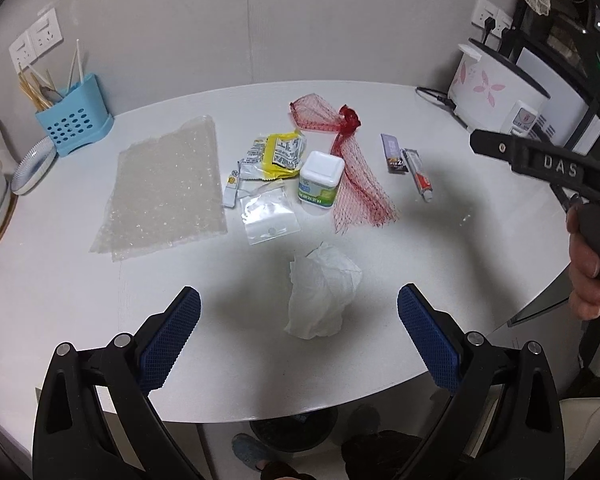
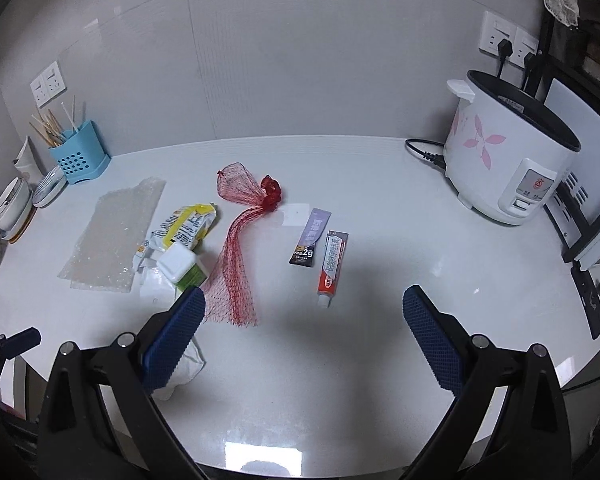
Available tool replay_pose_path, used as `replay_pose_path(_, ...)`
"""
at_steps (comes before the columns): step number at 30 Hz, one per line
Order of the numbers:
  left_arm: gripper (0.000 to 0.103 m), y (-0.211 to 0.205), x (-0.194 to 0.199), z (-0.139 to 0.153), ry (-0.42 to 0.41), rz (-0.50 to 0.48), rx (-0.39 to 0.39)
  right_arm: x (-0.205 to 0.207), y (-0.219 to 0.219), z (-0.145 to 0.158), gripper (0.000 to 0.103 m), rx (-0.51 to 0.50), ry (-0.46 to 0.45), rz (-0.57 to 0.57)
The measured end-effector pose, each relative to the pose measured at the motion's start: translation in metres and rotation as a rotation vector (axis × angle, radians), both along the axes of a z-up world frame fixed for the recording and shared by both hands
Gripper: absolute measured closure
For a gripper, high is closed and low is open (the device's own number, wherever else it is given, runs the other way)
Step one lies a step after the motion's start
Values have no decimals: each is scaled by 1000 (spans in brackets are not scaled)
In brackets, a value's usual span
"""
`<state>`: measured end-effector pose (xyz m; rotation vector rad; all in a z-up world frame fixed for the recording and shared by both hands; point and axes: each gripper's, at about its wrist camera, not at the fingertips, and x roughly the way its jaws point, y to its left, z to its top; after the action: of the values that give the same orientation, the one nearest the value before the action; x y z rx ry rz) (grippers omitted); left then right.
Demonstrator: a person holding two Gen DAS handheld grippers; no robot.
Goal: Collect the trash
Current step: 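Grasp the crumpled tissue with the left tool while the right tool grasps the toothpaste tube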
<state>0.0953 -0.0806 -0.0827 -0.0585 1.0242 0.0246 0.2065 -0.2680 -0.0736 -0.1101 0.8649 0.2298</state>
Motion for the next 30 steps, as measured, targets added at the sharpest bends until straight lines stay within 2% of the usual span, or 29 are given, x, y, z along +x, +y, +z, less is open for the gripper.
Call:
replay_pose_path(9, 8, -11, 27, -51, 115, 39, 14, 58, -1, -39, 12, -30, 125, 0)
replay_pose_path(13, 14, -14, 37, -70, 159, 68, 4, 78, -3, -57, 21, -28, 195, 7)
replay_pose_path(15, 17, -17, 43, -78, 179, 80, 10, 89, -6, -66, 22, -24, 230, -1)
replay_pose_path(20, 33, -23, 51, -94, 226, 106, 32, 114, -10, -83, 26, -15, 300, -4)
replay_pose_path(25, 56, -27, 56, -105, 284, 123, 18, 128, -7, -94, 32, -22, 337, 17)
replay_pose_path(26, 57, -28, 56, -105, 285, 127, 12, 130, -7, -97, 32, -22, 348, 19)
replay_pose_path(30, 80, -30, 56, -104, 294, 137, 5, 137, -6, -104, 38, -17, 379, 20)
